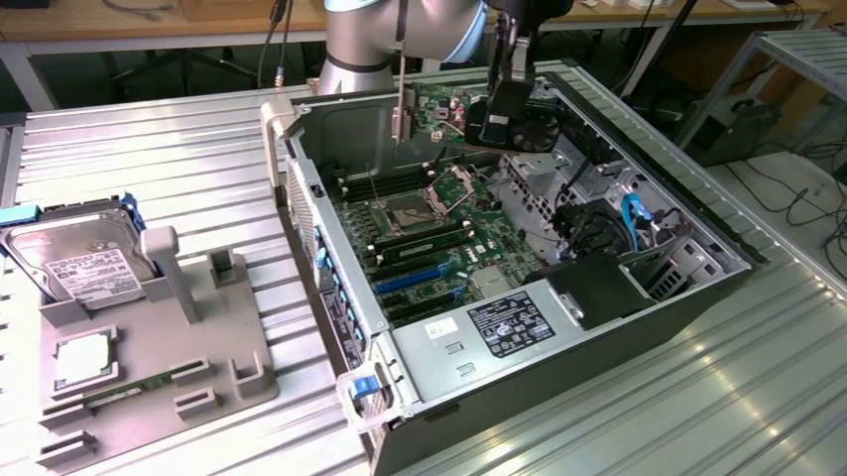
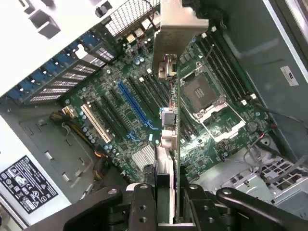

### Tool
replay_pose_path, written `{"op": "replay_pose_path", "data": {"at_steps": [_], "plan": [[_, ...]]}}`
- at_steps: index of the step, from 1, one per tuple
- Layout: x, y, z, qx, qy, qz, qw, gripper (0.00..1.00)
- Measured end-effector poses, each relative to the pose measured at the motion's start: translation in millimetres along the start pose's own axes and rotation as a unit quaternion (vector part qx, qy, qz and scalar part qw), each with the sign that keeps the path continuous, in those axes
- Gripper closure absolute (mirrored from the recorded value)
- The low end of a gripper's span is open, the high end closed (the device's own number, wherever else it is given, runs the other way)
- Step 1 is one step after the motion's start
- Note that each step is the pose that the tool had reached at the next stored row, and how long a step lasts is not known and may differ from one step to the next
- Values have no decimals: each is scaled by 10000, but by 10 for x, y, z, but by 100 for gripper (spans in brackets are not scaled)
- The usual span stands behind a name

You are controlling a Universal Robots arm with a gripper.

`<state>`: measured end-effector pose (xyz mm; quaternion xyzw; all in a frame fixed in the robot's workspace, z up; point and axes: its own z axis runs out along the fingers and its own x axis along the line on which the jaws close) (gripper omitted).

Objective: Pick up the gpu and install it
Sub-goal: 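Insert the gpu into the slot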

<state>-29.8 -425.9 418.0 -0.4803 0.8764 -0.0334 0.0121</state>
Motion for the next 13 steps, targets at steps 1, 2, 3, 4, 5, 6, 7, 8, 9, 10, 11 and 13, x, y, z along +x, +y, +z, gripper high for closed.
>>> {"op": "replay_pose_path", "data": {"at_steps": [1,2,3,4,5,6,7,8,9,10,11,13], "plan": [[0,0,3,6,-22,-362,9993,73],[1,2,8,10,-46,-692,9976,73],[1,3,11,12,-60,-904,9959,73],[1,4,16,15,-74,-1105,9939,73],[2,5,21,17,-87,-1282,9917,73],[4,9,30,20,-105,-1538,9880,73],[5,10,34,20,-110,-1604,9870,73],[6,13,40,21,-114,-1647,9863,73],[9,18,46,21,-117,-1696,9854,73],[11,20,49,21,-119,-1737,9847,73],[11,20,49,21,-119,-1762,9843,73],[11,20,50,21,-119,-1764,9842,73]]}}
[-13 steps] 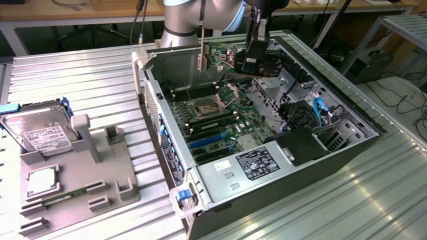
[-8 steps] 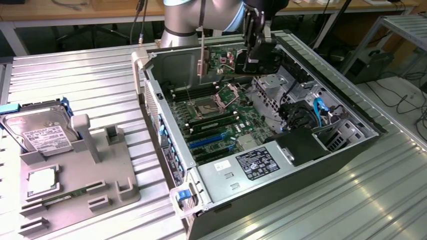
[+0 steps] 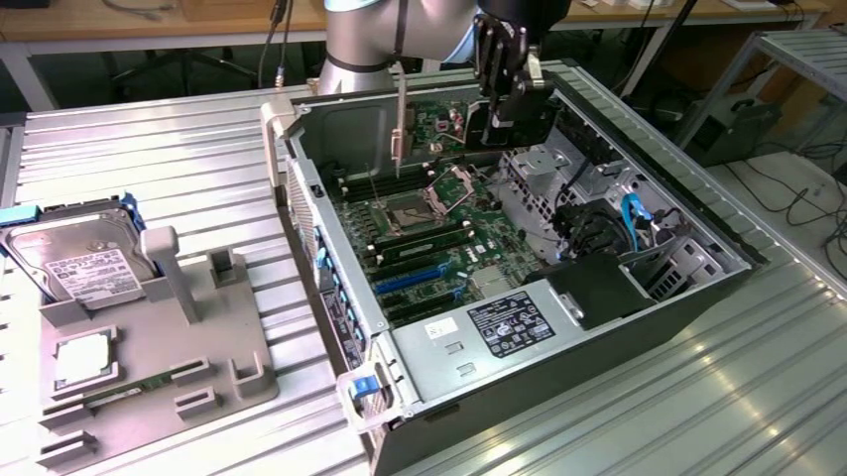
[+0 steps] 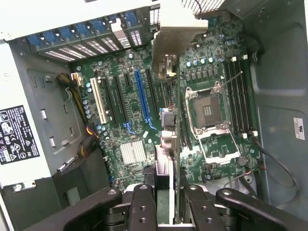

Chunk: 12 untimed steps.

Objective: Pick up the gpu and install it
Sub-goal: 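Insert the gpu into the slot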

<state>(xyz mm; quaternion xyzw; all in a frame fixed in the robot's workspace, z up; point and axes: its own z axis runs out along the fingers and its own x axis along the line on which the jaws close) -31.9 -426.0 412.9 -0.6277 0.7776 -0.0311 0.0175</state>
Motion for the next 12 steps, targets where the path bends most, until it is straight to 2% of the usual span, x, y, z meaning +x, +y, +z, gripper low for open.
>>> {"op": "replay_pose_path", "data": {"at_steps": [7,9,12], "plan": [[0,0,1,2,1,-40,10000,73],[0,0,1,4,-6,-170,9999,73],[0,1,1,8,-29,-490,9988,73]]}}
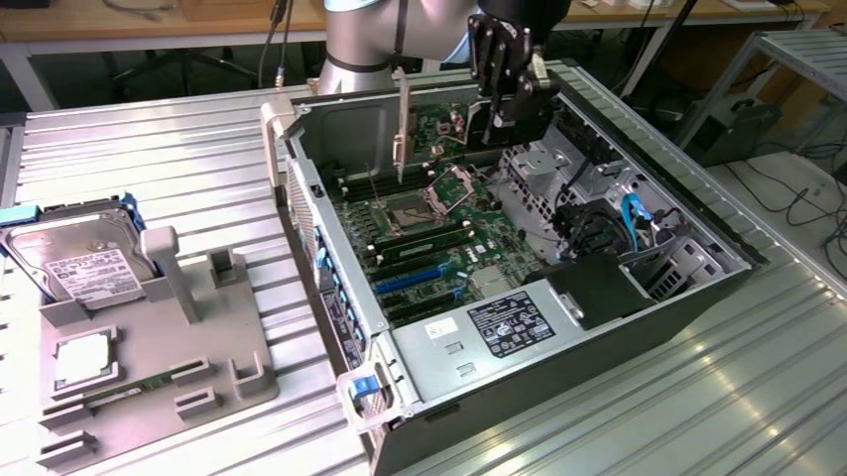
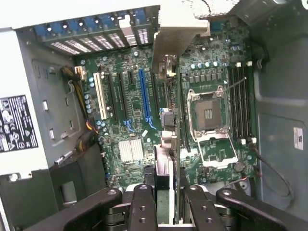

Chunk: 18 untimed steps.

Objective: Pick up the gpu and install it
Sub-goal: 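Insert the gpu into the slot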

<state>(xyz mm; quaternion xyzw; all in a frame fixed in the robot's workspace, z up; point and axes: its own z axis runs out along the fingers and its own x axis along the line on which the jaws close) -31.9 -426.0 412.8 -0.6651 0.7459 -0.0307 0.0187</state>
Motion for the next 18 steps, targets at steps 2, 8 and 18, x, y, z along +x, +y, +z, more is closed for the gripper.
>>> {"op": "replay_pose_path", "data": {"at_steps": [2,8,18], "plan": [[0,0,0,2,-13,-185,9998,73],[0,0,1,10,-46,-740,9972,73],[0,2,35,-187,-83,-1279,9916,73]]}}
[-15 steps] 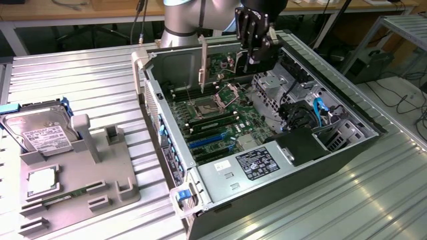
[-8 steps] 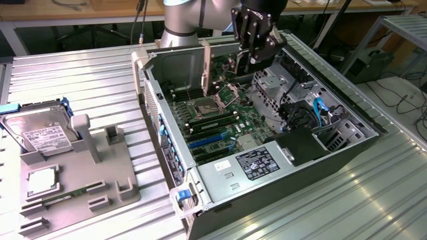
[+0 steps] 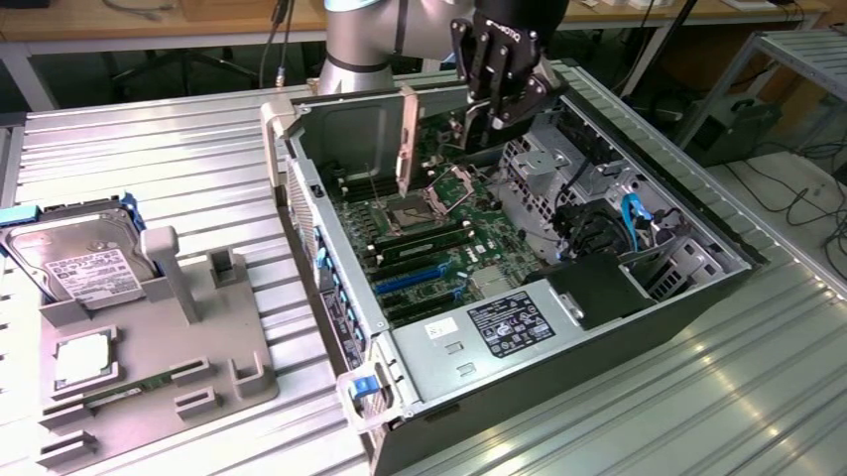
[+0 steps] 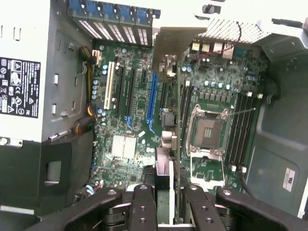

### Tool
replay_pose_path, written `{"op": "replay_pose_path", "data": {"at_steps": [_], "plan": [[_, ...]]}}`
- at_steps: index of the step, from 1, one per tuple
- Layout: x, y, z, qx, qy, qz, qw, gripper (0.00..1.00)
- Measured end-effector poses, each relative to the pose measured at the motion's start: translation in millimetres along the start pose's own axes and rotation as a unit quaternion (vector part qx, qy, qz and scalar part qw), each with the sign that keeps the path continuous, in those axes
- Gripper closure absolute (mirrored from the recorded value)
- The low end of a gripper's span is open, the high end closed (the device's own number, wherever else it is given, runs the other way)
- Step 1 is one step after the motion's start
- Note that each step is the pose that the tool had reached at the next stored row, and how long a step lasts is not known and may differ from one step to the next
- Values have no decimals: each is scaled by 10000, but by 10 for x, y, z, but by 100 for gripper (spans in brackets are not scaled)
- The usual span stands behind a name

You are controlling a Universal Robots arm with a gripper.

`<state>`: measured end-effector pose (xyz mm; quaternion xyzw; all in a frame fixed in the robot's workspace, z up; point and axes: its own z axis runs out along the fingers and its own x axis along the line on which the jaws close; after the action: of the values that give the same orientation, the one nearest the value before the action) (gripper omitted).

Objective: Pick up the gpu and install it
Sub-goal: 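Insert the gpu into the slot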

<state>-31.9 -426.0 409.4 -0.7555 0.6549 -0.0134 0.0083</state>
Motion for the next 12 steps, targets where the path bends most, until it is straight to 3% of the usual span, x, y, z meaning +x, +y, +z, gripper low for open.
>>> {"op": "replay_pose_path", "data": {"at_steps": [2,7,12], "plan": [[0,1,28,-42,-7,5,10000,73],[-2,6,123,-91,-7,163,9998,73],[-2,8,162,-118,-8,236,9997,73]]}}
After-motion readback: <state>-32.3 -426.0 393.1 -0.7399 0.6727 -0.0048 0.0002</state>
